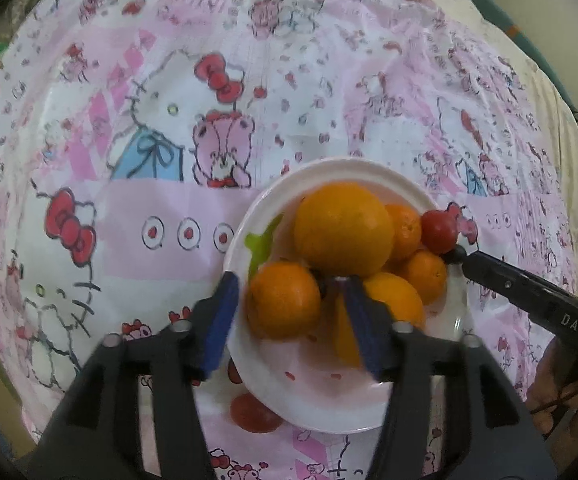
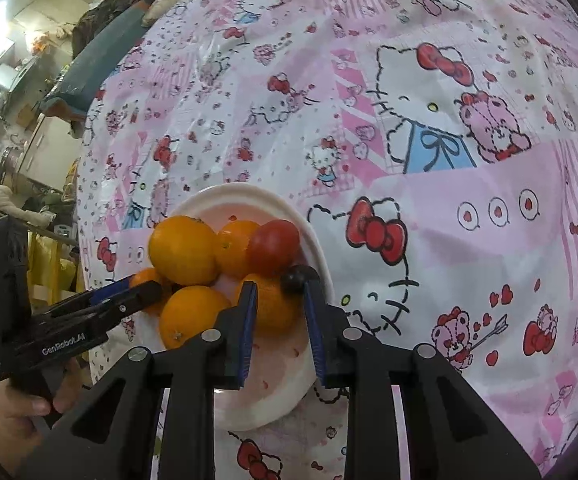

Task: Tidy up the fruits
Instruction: 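Carry the mandarin and grape over the plate and open both tools to release them, then withdraw both open tools from the plate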

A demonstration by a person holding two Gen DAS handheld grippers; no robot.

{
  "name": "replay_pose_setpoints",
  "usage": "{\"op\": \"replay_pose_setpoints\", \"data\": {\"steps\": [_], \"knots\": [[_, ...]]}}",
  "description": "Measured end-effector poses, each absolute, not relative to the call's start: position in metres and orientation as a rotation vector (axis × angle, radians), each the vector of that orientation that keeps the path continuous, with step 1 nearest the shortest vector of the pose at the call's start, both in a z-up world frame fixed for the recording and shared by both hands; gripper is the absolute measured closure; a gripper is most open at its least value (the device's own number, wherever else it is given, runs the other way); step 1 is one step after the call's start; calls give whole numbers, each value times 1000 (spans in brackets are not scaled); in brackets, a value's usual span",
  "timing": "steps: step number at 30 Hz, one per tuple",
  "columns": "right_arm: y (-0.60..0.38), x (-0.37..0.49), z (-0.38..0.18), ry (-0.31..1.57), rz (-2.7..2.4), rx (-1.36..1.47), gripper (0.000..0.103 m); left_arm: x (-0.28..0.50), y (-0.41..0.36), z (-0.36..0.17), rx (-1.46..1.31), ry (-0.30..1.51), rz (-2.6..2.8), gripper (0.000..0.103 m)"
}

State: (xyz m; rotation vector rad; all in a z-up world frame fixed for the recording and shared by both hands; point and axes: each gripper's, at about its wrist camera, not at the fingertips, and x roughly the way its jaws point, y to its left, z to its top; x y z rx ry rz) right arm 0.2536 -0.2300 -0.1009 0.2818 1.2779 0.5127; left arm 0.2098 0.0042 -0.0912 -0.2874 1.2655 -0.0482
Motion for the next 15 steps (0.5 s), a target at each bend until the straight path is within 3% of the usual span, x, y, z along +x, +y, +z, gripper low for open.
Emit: {"op": "replay_pose_setpoints", "data": {"steps": [2, 7, 15], "knots": [[-231, 253, -99, 1268, 504, 289, 49, 209, 3, -85, -265, 1237, -38, 35], [-232, 254, -96, 1263, 505, 305, 47, 209, 6, -82, -252, 1222, -29, 29], [-231, 248, -85, 1235, 499, 285, 33, 202, 10, -75, -250, 1205, -22, 29]]}}
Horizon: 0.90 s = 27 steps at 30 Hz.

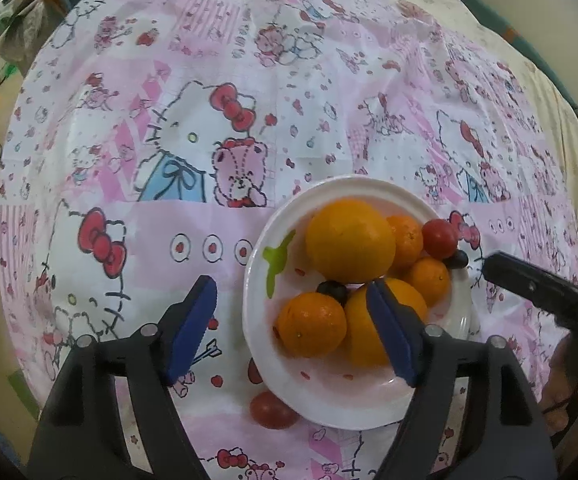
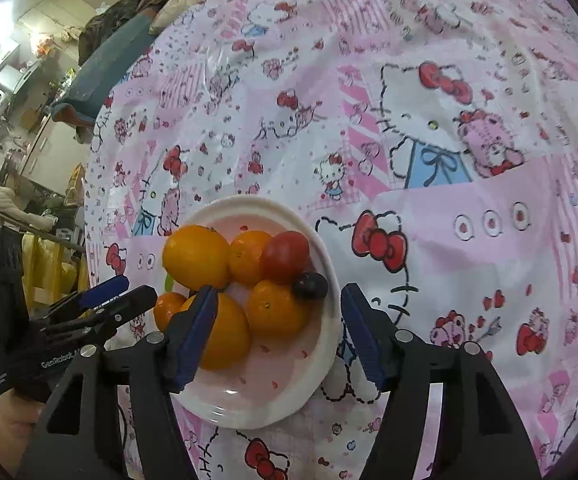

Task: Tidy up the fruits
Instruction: 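Withdraw both open tools from the plate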

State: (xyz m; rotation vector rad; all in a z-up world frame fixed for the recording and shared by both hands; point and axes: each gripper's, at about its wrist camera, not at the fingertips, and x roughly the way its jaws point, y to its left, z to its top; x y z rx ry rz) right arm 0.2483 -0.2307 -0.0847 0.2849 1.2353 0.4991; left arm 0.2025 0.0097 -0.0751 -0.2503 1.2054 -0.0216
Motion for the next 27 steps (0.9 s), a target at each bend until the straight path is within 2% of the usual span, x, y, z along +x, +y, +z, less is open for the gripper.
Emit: {"op": "replay_pose_setpoints", "data": {"steps": [3, 12, 27], "knots": [[-239, 235, -77, 1216, 472, 330, 28, 197, 13, -68, -270, 1189, -24, 29], [-245, 197, -51, 1154, 475, 337, 24, 164, 29, -36, -256, 1130, -25, 29], [-241, 139, -38, 1110, 497, 366, 23, 114, 53, -31, -247, 1203, 44, 29]]}}
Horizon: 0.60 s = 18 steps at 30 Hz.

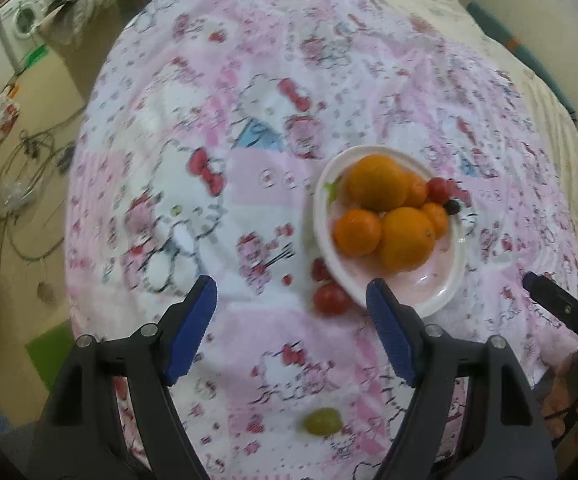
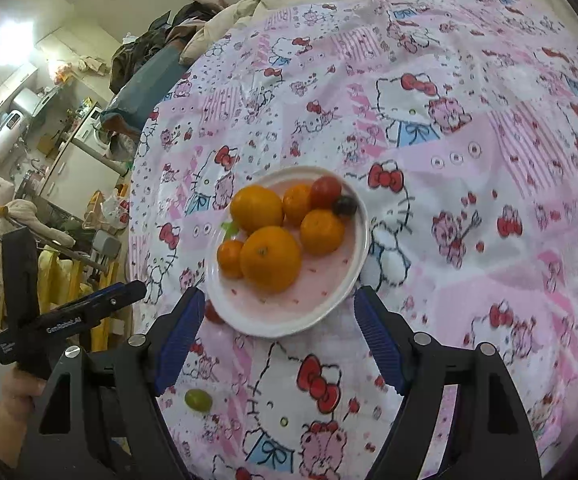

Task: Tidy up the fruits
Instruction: 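Withdraw both open tools from the plate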

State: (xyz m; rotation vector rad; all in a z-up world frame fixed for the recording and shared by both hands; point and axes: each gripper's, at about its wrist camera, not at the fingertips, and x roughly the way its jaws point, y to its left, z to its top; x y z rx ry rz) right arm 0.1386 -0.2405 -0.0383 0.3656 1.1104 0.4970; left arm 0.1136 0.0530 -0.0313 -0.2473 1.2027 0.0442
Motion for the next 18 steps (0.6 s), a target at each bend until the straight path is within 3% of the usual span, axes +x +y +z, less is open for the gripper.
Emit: {"op": "replay_pose_setpoints", "data": {"steps": [18], "knots": [[-236, 131, -55, 1157, 447, 347, 22, 99, 37, -83, -139, 1376, -1, 29]]}}
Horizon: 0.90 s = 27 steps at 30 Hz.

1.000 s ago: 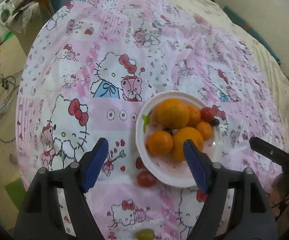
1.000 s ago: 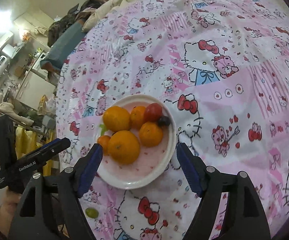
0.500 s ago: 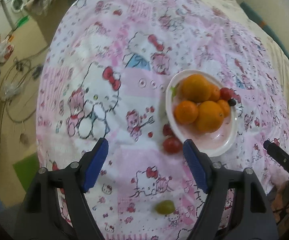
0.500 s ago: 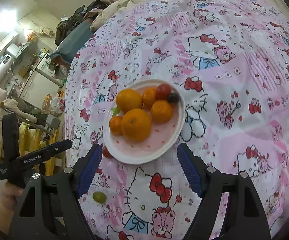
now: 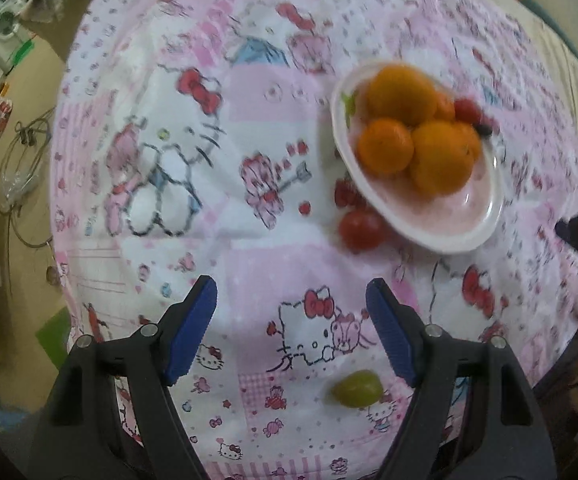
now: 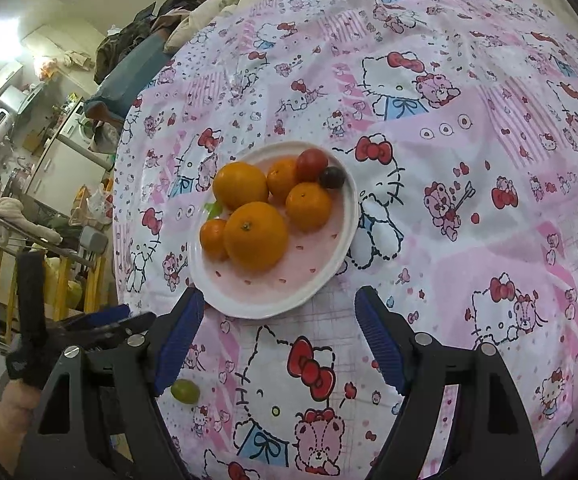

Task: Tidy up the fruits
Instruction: 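Withdraw both open tools from the plate, then grasp a red tomato with the left tool while the right tool grasps the green grape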

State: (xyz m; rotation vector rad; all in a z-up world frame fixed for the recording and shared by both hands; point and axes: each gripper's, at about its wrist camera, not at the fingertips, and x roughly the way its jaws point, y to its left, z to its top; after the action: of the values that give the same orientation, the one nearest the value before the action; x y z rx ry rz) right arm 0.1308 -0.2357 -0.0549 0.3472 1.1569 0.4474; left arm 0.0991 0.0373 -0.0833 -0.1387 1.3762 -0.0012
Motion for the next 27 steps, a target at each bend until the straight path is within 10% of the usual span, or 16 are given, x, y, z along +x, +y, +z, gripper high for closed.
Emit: {"op": "replay_pose_setpoints", "data": {"steps": [10, 19, 27], "knots": [[-229, 133, -57, 1170, 465, 340, 22, 128, -36, -102, 175, 1308, -122, 32], [-238, 135, -61, 1179, 450, 354, 22, 142, -54, -120, 295, 1315, -172, 74], [-231, 136, -58, 1172, 462, 326, 22, 132, -34, -109, 174, 1352, -146, 74]]}}
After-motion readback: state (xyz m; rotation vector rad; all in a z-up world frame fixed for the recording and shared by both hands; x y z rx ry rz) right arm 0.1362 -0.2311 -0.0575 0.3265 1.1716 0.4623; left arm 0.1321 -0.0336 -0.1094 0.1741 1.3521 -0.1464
